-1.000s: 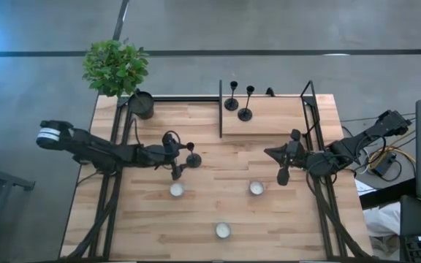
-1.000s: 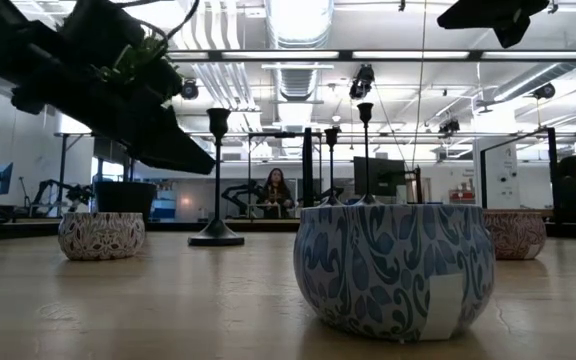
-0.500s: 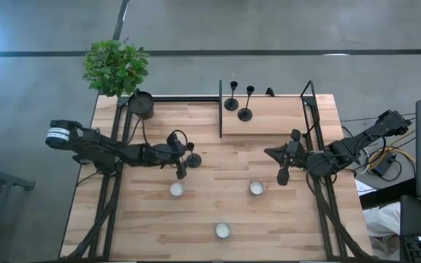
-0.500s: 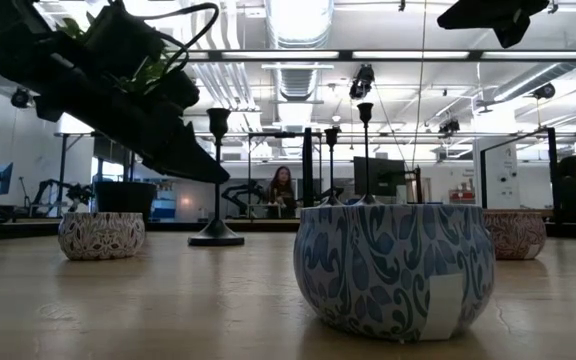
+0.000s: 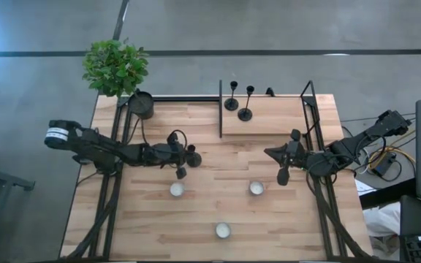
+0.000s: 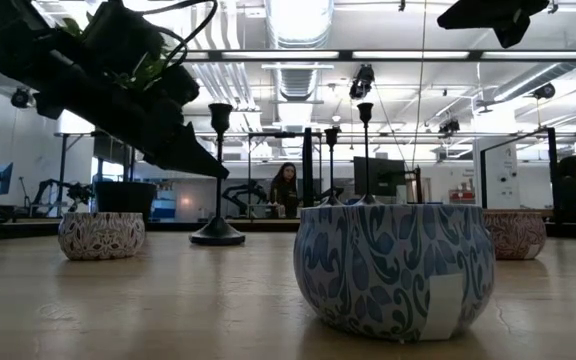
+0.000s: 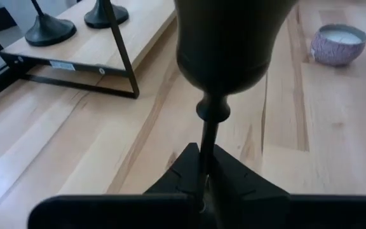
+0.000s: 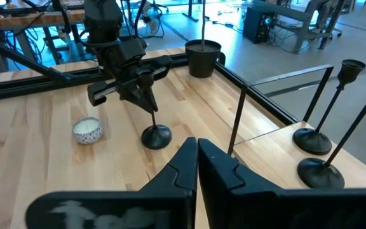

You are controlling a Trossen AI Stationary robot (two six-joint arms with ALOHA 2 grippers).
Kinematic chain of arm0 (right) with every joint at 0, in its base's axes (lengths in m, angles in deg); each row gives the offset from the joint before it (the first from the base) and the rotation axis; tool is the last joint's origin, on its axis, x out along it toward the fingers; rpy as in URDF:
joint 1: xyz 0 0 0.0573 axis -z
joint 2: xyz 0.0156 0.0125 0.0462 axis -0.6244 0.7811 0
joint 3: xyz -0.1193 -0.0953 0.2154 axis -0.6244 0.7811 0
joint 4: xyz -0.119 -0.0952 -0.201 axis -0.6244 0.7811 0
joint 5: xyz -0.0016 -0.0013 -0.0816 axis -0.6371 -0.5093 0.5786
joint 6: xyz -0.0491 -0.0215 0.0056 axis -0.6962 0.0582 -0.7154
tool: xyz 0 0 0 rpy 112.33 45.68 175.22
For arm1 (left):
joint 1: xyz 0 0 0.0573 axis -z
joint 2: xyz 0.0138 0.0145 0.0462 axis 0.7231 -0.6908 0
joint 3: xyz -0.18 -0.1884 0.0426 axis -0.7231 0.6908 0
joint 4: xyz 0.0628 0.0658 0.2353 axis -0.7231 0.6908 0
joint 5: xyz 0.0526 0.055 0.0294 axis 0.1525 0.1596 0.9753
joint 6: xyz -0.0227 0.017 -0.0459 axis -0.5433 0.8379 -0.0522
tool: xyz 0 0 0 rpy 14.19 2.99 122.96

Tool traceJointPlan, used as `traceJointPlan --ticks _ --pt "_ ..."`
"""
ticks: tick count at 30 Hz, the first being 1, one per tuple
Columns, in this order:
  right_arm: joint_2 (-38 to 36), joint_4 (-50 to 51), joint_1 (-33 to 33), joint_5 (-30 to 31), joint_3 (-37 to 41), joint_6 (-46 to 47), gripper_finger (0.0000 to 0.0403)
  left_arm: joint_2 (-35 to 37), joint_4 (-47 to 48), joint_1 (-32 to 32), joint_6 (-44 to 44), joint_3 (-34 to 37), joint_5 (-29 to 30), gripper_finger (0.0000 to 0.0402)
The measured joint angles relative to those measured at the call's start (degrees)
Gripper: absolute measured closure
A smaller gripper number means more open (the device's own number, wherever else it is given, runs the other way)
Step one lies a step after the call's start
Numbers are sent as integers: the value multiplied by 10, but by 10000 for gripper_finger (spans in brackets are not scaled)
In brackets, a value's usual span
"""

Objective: Pick & Place candle stick holders
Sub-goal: Put the black candle holder on the shelf

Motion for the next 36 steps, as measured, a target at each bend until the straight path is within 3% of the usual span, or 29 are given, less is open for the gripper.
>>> traceJointPlan --ticks 11,18,27,36 --pt "0 -1 0 0 0 3 394 1 4 -7 10 -94 -63 382" --pt "0 -6 1 0 0 18 394 -11 144 -18 38 -215 -113 382" --pt "11 -46 19 -2 0 20 386 -126 193 -23 48 -356 -165 382" --pt "42 -55 27 -5 0 53 316 -213 255 -30 90 -508 -193 382"
